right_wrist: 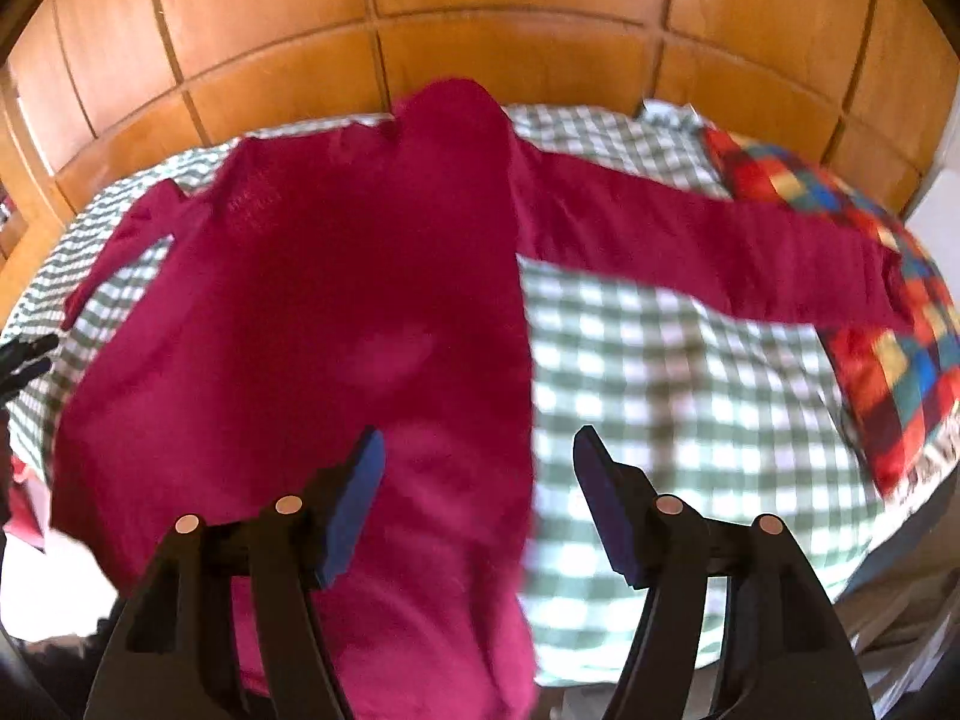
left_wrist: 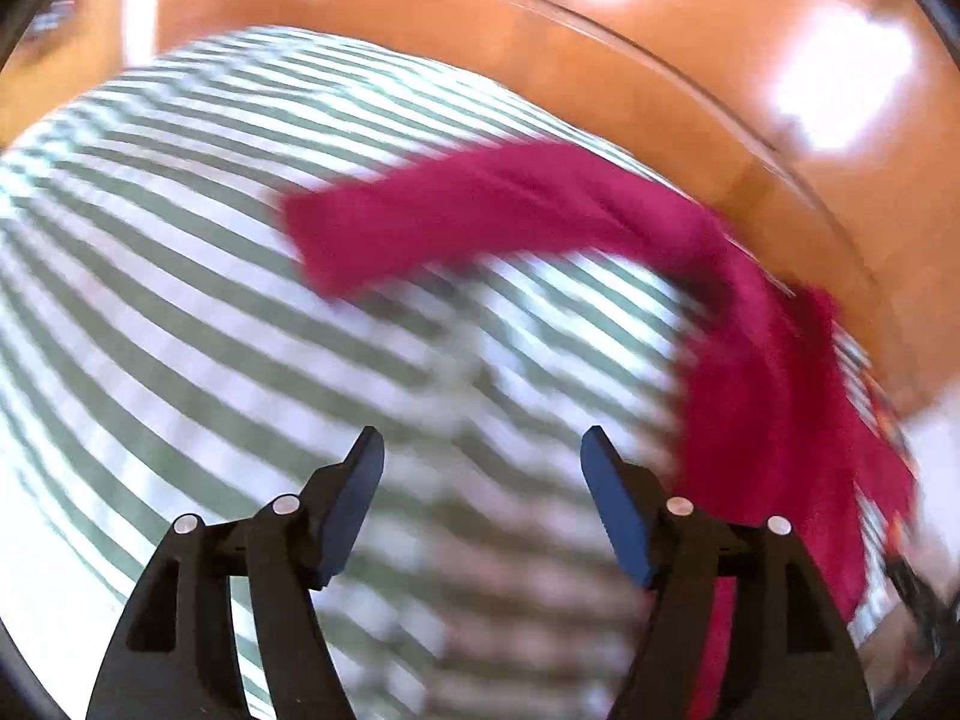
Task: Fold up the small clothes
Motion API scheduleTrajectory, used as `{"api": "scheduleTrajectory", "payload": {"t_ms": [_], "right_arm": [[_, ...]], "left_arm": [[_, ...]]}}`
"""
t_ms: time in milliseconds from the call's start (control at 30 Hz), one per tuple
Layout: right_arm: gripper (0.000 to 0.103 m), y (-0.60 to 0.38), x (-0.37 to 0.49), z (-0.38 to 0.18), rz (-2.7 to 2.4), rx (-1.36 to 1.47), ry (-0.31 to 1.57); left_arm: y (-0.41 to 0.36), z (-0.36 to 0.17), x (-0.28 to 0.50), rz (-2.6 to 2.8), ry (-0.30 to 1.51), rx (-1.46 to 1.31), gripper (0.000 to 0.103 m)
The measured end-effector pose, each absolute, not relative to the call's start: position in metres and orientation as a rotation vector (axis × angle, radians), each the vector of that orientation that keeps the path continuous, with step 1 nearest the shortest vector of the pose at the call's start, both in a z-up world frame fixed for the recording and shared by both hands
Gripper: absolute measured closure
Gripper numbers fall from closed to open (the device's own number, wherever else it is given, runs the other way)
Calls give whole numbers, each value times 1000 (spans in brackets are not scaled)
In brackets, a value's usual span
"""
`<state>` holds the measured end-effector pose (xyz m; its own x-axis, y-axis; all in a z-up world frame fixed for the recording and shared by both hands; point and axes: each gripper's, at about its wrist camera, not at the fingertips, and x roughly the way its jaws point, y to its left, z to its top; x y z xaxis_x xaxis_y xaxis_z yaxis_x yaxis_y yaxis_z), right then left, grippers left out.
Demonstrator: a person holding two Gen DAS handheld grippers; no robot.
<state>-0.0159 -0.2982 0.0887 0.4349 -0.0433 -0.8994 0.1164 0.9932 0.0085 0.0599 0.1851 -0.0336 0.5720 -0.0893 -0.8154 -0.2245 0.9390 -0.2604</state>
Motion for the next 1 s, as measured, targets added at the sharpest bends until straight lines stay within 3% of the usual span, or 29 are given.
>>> {"api": "scheduleTrajectory", "payload": {"t_ms": [67, 100, 133, 233, 300, 367, 400, 433, 667, 867, 967, 1000], "right_arm": [[39, -281, -3, 82, -62, 79, 1119], [39, -270, 2, 79, -42, 70, 1121], [39, -260, 10, 75, -32, 59, 1123], [39, -237, 26, 65, 7, 58, 1129], [39, -224, 35, 60, 22, 72, 1130], [39, -216, 45, 54, 30, 100, 1135], [39, -215, 48, 51, 31, 107, 1138], [39, -214, 51, 47, 30, 116, 1145], [38, -214, 55, 17, 24, 149, 1189], [27, -206, 55, 11, 52, 120, 1157], [27, -202, 55, 13, 82, 60, 1163], [27, -205, 56, 15, 103, 64, 1170]], "left_arm": [[202, -27, 76, 173, 926, -300, 28], [209, -25, 82, 189, 918, -279, 18], [215, -24, 92, 218, 910, -258, 15], [236, -28, 116, 254, 933, -277, 11], [237, -41, 133, 255, 976, -270, 14], [231, -55, 145, 213, 1018, -268, 40], [232, -61, 146, 190, 1038, -278, 75], [231, -69, 149, 170, 1064, -296, 94], [259, -16, 135, 309, 903, -178, 97], [317, 4, 134, 528, 901, -101, 96], [324, -6, 143, 596, 970, -90, 86], [320, -2, 143, 589, 950, -100, 75]]}}
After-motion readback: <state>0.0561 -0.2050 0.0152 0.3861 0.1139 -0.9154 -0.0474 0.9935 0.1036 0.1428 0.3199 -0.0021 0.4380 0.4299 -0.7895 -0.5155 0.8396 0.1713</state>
